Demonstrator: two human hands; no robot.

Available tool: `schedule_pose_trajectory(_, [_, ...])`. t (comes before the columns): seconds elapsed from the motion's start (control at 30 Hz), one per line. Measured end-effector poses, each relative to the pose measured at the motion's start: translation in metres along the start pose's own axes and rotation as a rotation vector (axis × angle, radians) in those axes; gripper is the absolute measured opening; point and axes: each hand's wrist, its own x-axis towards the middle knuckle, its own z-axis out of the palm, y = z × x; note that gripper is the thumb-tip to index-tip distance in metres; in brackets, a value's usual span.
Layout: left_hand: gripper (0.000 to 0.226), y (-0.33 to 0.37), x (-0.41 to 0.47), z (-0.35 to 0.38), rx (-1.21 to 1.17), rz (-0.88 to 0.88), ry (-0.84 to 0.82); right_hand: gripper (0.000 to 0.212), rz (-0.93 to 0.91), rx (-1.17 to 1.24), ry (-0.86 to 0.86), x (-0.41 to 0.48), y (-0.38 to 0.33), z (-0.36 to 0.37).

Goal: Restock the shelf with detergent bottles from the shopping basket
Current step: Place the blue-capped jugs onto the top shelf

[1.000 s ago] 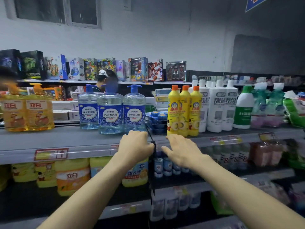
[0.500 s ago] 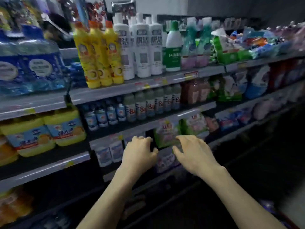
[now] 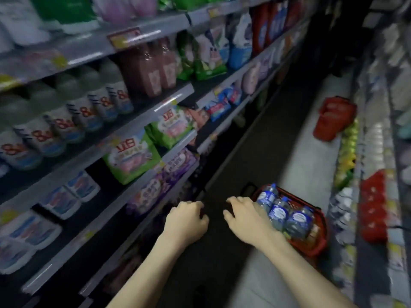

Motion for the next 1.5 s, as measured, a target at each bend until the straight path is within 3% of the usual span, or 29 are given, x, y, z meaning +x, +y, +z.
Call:
schedule_pose_trajectory(0.3, [0.046, 0.043, 0.090, 0.043, 0.096, 0.239, -0.227, 0.046, 0.331, 0.053, -0.081, 0.018, 0.058, 0.035])
schedule_pose_trajectory(0.53, [0.044, 0.102, 0.154, 0.078, 0.175, 0.345, -0.339, 0.042, 0.470, 0.121, -0.116, 0.033, 0.132, 0.051])
schedule_pose_trajectory(1.03, [0.036, 0.281, 0.286, 0.171, 0.230, 0.278, -0.609, 0.041, 0.586, 0.252, -0.272, 0.083, 0.357, 0.066])
schedule_pose_trajectory(1.5, [0.042, 0.301, 0.405, 0.259, 0.300, 0.363, -0.754, 0.045, 0.724, 0.291, -0.360, 0.176, 0.435, 0.134])
